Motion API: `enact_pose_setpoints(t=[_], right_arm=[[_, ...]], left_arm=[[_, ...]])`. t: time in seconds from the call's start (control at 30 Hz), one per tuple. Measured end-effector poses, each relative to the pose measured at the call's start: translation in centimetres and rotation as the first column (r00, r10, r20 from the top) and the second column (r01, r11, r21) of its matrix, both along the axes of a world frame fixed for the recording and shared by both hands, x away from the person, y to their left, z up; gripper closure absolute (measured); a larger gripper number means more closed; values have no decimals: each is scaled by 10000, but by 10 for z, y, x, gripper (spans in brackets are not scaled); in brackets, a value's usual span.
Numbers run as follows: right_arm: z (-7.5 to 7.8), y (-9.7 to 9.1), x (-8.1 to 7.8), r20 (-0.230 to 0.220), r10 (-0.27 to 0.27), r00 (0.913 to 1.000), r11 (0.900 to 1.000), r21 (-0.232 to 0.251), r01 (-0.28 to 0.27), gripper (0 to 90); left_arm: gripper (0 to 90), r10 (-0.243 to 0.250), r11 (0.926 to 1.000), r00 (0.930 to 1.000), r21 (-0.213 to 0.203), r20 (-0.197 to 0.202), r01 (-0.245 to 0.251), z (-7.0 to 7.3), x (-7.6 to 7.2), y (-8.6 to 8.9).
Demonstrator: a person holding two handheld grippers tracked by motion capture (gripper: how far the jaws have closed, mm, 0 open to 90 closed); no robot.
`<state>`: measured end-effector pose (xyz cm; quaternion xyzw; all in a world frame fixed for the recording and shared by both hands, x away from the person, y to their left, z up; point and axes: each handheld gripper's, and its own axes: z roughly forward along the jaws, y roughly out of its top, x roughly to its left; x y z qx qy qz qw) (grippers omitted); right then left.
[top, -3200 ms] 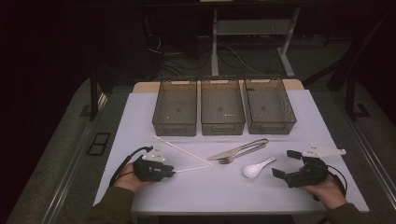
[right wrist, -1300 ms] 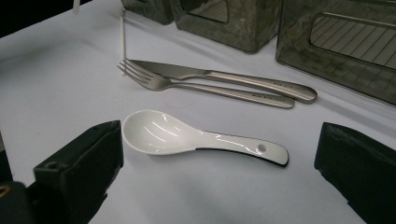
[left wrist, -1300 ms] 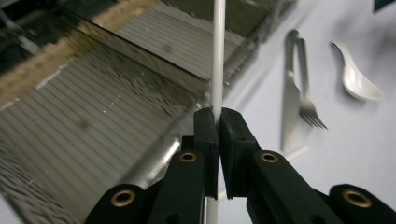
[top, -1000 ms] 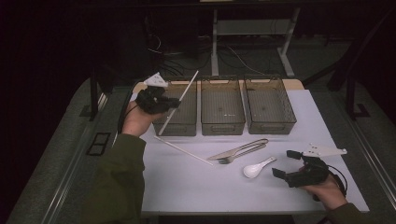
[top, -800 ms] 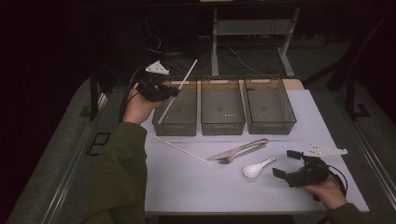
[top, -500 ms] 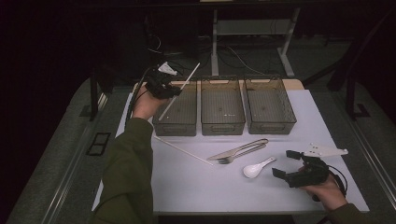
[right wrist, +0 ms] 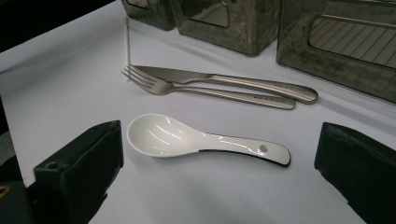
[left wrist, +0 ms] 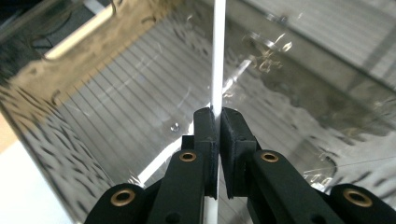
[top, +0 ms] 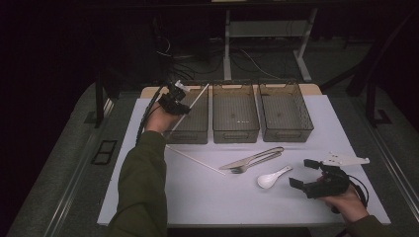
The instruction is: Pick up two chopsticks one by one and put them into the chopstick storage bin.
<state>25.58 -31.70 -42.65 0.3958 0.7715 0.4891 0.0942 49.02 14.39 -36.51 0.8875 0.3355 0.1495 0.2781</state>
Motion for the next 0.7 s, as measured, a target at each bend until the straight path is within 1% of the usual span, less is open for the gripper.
enact_pose_setpoints(t=[0.07, 0.1, 0.17, 0.23, 0.27, 0.3, 0.33, 0.4, 0.47, 0.57, 0.63, 0.67, 0.7], right_arm=[[-1, -1, 0, 19, -34, 10000, 10000, -1, 34, 12], [-1, -1, 0, 2, -35, 10000, 10000, 3, 35, 12], [-1, -2, 0, -11, -34, 10000, 10000, 42, 34, 12], [-1, -3, 0, -31, -22, 10000, 10000, 27, 22, 12], [-1, -2, 0, -43, -6, 10000, 10000, 40, 7, 12], [-1, -2, 0, -39, 2, 10000, 10000, 59, -2, 12], [-1, -2, -1, -33, 7, 10000, 10000, 68, -7, 12], [-1, -2, -1, -16, 12, 10000, 10000, 72, -12, 12], [-1, -2, -1, -14, 9, 10000, 10000, 82, -9, 12], [0, -2, -1, -29, 45, 10000, 10000, 31, -45, 12], [-1, -2, -1, -7, 36, 10000, 10000, 34, -36, 12], [0, -2, -1, 1, 32, 10000, 10000, 24, -32, 12], [0, -1, -1, 8, 43, 10000, 10000, 15, -43, 12]], left_arm=[[845, 124, 9998, 9999, -162, -83, -125, -6, 1, 2], [843, 279, 9992, 9996, -275, -101, -281, -9, 2, 2], [841, 324, 9992, 9993, -248, -192, -329, -13, 3, 2], [830, 428, 9989, 9991, -182, -50, -429, -15, 4, 1], [826, 570, 9982, 9984, -201, 29, -569, -15, 4, 1], [799, 725, 9970, 9973, -279, 82, -723, -15, 4, 1], [778, 764, 9965, 9970, -348, 116, -760, -14, 5, 1], [733, 883, 9955, 9958, -354, 253, -874, -12, 4, 1], [731, 787, 9964, 9963, -347, 351, -775, -8, 1, 2], [718, 629, 9965, 9961, -586, 617, -593, 0, -7, 4], [709, 503, 9958, 9954, -805, 814, -437, 6, -17, 5], [727, 375, 9955, 9955, -903, 866, -296, 9, -22, 7], [768, 279, 9948, 9950, -1002, 961, -182, 12, -28, 8]])
